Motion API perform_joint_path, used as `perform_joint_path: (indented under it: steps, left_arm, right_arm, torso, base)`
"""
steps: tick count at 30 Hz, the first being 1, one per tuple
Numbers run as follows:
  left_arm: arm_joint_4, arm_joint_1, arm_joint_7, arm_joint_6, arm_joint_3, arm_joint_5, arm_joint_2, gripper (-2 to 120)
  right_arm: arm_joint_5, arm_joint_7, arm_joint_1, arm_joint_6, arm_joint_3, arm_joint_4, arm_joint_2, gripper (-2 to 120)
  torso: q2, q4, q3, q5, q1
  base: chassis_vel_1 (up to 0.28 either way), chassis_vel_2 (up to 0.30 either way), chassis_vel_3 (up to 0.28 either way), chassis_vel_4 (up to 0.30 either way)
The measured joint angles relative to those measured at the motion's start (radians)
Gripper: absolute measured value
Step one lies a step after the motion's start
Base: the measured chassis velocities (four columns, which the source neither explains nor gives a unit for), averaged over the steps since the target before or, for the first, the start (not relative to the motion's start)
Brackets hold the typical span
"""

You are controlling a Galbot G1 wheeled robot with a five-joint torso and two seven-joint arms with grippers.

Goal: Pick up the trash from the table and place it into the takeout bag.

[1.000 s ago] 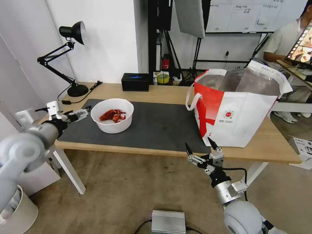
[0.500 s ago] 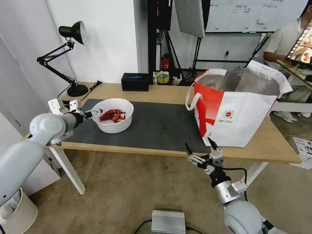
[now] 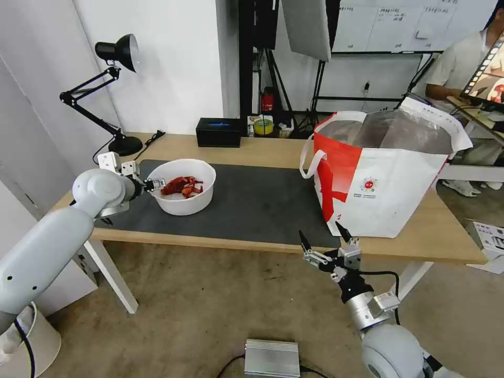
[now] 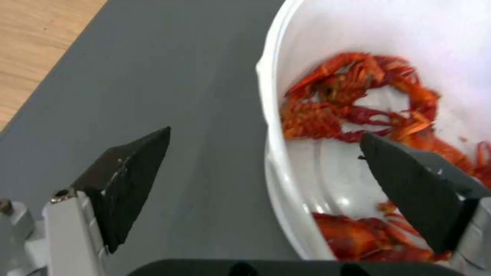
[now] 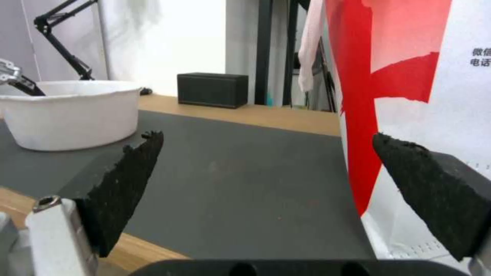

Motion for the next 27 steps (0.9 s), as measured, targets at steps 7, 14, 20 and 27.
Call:
perform_joint_path:
  steps: [7, 14, 20, 27]
  left_arm:
    - [0.007, -0.024, -0.041, 0.005, 0.026, -0.026, 0.000, 74]
    - [0.002, -0.030, -0.031, 0.007, 0.041, -0.043, 0.003, 51]
    - [0.004, -0.059, -0.022, 0.012, 0.069, -0.053, -0.002, 27]
    - [0.000, -0.060, -0.014, 0.012, 0.073, -0.060, 0.004, 3]
  right_arm:
    - [0.000, 0.000, 0.000, 0.000, 0.000, 0.000, 0.000, 100]
    - [0.000, 0.000, 0.000, 0.000, 0.000, 0.000, 0.000, 100]
    - [0.000, 0.000, 0.000, 0.000, 0.000, 0.000, 0.000, 100]
    - [0.000, 0.000, 0.000, 0.000, 0.000, 0.000, 0.000, 100]
  torso:
    - [0.000, 0.0000, 0.000, 0.0000, 0.000]
    - [0.000, 0.0002, 0.000, -0.0002, 0.000]
    - [0.000, -0.0001, 0.000, 0.0000, 0.000]
    - [0.000, 0.0001, 0.000, 0.0000, 0.000]
  base:
    - [0.000, 0.000, 0.000, 0.000]
    - [0.000, 0.000, 0.000, 0.000]
    - [0.000, 0.000, 0.000, 0.000]
    - [0.000, 0.000, 0.000, 0.000]
